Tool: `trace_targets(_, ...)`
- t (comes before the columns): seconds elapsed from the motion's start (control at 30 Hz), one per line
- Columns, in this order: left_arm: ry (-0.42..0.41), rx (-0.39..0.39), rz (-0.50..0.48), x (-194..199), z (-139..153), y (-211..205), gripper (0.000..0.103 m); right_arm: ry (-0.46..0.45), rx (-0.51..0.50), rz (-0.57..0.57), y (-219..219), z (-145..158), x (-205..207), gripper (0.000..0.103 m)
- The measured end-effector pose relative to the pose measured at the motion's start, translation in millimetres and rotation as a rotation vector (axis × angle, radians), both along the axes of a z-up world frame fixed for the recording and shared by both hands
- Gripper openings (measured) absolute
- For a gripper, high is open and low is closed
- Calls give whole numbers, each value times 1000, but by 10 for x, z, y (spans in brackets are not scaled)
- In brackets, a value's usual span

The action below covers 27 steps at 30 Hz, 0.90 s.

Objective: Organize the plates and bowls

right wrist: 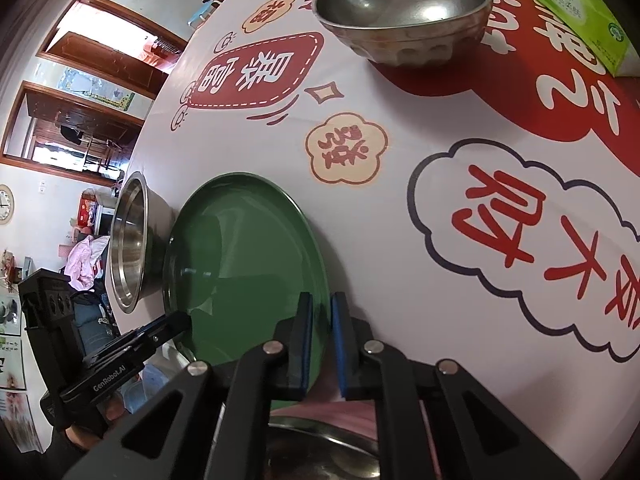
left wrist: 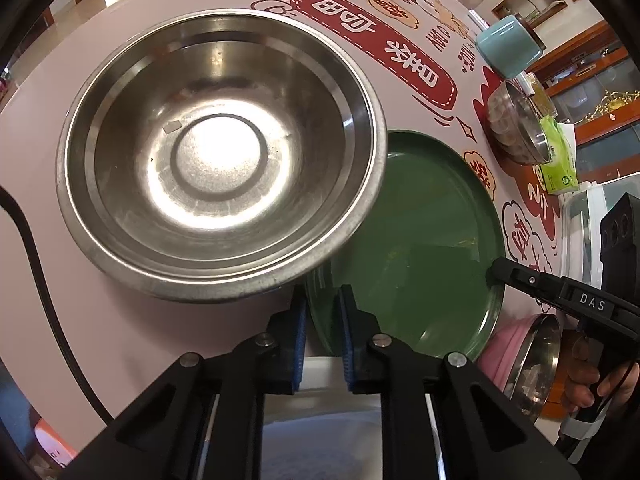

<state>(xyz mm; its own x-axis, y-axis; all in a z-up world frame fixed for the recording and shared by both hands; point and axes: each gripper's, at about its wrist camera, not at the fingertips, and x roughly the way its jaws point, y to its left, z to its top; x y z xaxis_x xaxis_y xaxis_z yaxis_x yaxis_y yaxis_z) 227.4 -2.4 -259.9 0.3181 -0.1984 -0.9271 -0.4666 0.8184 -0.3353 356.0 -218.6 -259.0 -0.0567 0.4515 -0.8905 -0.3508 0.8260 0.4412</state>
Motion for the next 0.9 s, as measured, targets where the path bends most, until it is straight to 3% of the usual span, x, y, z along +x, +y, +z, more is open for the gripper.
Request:
trace_targets(0.7,-15,69,-47,260,83,-159,13,-80,41,-51,-196,158,-7,6)
trace_targets(0.9,-60,94,-78,403,218,-215,13,-88,38,-96,-296,168,31,6)
